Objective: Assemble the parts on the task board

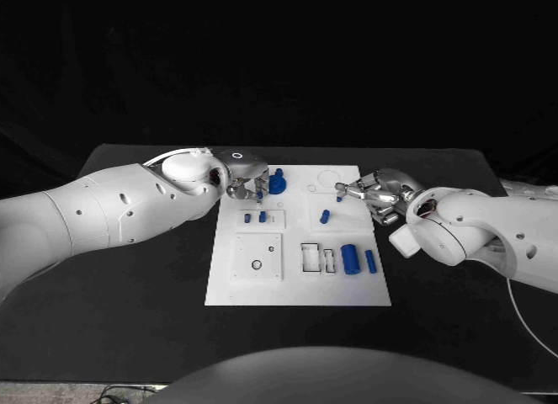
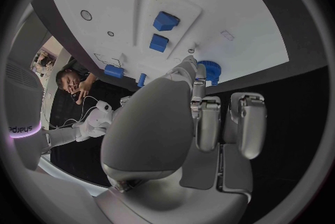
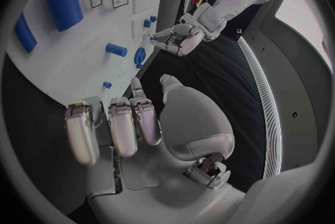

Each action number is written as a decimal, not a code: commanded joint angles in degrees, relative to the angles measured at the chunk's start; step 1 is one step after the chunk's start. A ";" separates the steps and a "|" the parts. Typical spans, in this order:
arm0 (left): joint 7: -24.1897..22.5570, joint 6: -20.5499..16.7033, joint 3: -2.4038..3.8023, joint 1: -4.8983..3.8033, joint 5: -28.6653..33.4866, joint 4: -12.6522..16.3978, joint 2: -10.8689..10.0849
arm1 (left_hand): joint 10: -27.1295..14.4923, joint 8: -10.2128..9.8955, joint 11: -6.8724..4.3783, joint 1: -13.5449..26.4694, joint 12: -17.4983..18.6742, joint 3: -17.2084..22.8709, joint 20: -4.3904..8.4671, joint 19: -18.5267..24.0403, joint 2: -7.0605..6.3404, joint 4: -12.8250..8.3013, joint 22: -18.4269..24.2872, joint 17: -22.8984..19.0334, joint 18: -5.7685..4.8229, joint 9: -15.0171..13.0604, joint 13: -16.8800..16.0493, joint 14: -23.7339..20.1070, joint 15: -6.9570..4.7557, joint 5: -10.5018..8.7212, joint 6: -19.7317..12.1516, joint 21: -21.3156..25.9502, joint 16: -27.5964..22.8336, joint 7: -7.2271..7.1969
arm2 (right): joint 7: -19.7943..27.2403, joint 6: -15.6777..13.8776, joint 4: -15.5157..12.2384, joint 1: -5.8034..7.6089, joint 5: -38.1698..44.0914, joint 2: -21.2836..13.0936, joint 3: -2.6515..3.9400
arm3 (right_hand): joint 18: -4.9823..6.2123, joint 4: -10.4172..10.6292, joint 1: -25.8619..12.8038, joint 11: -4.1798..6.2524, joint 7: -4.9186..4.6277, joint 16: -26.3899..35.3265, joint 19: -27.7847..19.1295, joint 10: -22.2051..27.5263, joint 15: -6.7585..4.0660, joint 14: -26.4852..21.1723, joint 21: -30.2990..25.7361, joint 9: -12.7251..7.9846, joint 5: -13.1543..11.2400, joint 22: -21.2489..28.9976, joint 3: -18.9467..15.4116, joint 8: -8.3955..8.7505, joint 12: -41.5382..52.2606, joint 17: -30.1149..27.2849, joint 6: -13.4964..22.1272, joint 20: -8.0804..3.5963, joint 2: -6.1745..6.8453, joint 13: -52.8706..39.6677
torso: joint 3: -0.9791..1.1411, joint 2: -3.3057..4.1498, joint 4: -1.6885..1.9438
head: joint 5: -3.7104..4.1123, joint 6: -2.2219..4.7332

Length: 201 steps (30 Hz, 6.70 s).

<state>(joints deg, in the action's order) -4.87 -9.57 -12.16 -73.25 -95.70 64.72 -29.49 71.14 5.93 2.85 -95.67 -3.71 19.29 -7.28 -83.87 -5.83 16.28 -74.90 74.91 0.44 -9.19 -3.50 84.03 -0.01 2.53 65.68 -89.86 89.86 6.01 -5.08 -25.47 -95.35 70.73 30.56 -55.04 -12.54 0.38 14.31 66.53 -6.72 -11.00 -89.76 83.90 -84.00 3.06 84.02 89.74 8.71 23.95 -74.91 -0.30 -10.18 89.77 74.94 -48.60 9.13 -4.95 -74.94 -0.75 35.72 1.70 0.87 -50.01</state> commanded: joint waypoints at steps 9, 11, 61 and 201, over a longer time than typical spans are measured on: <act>-0.07 3.04 -0.01 0.07 0.13 -0.27 0.30 | -0.51 0.03 0.13 0.18 0.27 0.09 0.23 -6.13 -0.18 0.26 -15.10 15.09 -0.44 0.00 0.04 5.97 0.39 0.19 -0.33 -0.14 0.14 0.08 | -0.13 1.05 -0.11 -0.04 0.12 -0.03 0.00 | -0.38 0.17 -0.05 0.02 0.11 -0.24 6.10 -6.00 -0.03 5.98 0.26 0.08 0.38 -15.09 -0.16 -0.24 0.23 15.06 0.20 0.14 -0.55 -15.06 | 0.03 -0.04 0.01 | 0.07 0.01; -0.09 3.20 -0.01 0.07 0.13 -0.30 0.32 | -0.51 0.03 0.13 0.18 0.27 0.09 0.23 -6.13 -0.18 0.26 -15.10 15.09 -0.44 0.00 0.04 5.97 0.39 0.19 -0.33 -0.14 0.14 0.08 | -0.13 1.07 -0.11 -0.04 0.12 -0.03 0.00 | -0.38 0.17 -0.05 0.02 0.11 -0.24 6.10 -6.00 -0.03 5.98 0.26 0.08 0.38 -15.09 -0.16 -0.24 0.23 15.06 0.20 0.14 -0.55 -15.06 | -0.01 -0.04 0.02 | 0.09 0.01; -0.15 4.89 -0.14 0.88 -0.16 -2.28 1.28 | -1.87 -0.83 0.27 0.92 0.29 -0.06 0.19 -6.13 -0.84 0.41 -15.10 15.09 -0.44 0.42 0.04 5.97 0.48 0.18 -1.27 -0.14 0.14 0.10 | -0.28 1.63 -0.18 -0.04 -0.02 0.06 0.00 | -0.38 0.23 0.03 0.03 0.11 -0.24 6.10 -6.00 -0.03 5.98 0.26 0.08 0.58 -15.09 -0.22 -0.32 0.23 15.06 0.26 0.14 -0.61 -15.06 | 0.03 -0.04 -0.02 | 0.08 0.01; -27.06 -20.38 0.68 3.69 85.25 12.94 -13.02 | -7.40 -0.77 3.39 21.87 -0.34 -25.69 -1.07 14.30 3.45 0.53 0.93 -14.74 6.33 4.76 -0.30 -6.68 2.21 5.80 -12.02 32.74 -21.60 3.63 | -9.48 13.38 13.64 1.26 62.05 8.59 0.11 | -0.38 -4.32 16.54 0.39 6.20 -0.24 6.10 23.52 -0.57 5.98 0.26 -3.84 -21.00 -15.09 7.90 5.00 -80.14 15.06 -6.63 -0.31 5.42 70.14 | -0.47 0.36 0.93 | 5.14 1.52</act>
<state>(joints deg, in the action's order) -31.40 -30.90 -11.50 -69.56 -10.82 77.65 -42.68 63.68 4.85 6.63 -73.87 -3.99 -6.07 -8.32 -69.36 -3.01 16.81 -74.03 60.32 7.10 -4.38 -3.75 77.30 2.24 8.09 53.72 -57.25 68.32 10.02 -12.93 -15.14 -81.90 72.10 91.35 -46.64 -12.44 0.39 10.26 82.66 -6.46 -4.85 -89.76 83.95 -60.10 2.84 84.03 89.74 4.95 3.19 -74.94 7.54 -5.45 9.77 74.94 -54.96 9.29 0.32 -4.87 -1.20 36.07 2.61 6.07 -48.53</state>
